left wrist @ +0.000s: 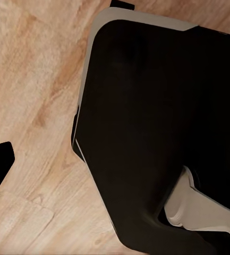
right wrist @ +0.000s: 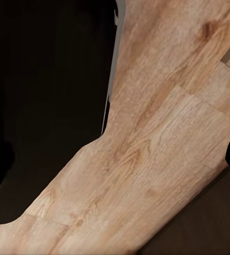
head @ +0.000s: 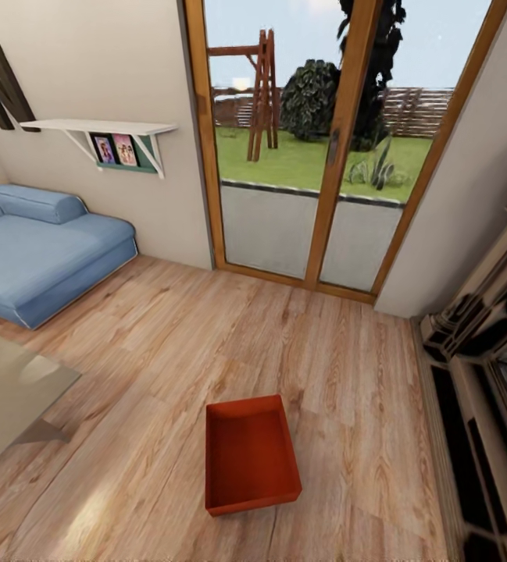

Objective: Move the two storage containers from the living room to the garage. In the garage, place one container on the floor and stack the other container on top of it (either order is fine).

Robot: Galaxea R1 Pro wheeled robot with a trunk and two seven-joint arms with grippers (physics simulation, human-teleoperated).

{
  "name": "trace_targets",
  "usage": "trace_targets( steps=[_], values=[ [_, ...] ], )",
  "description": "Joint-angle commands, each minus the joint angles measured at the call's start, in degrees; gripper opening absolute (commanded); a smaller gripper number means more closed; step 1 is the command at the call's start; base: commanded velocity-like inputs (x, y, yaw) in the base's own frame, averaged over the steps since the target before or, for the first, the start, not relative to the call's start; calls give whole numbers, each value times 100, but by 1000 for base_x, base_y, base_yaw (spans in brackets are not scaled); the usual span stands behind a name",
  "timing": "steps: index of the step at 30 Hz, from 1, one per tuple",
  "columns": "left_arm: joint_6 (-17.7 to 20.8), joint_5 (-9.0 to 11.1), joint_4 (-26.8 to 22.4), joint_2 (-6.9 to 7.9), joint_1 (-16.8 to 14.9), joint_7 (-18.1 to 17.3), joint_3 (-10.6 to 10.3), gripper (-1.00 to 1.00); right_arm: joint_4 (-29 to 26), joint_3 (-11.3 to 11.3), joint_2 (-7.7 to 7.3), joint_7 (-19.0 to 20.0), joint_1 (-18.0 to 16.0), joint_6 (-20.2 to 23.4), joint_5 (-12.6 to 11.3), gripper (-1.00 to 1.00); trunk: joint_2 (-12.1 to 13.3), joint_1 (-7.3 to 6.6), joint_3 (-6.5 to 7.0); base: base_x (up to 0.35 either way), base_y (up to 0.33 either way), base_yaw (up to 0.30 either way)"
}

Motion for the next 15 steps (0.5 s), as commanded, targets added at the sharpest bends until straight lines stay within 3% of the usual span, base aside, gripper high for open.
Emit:
trace_targets(
  steps=[1, 15],
  values=[
    [-7, 24, 2, 0, -3, 3, 11, 100, 17, 45, 2, -13, -7, -32, -25, 100, -10, 2, -19, 0, 0, 0],
    [-7, 31, 2, -1, -3, 3, 11, 100, 17, 47, 4, -20, -7, -39, -34, 100, -10, 2, -149, 0, 0, 0]
  ],
)
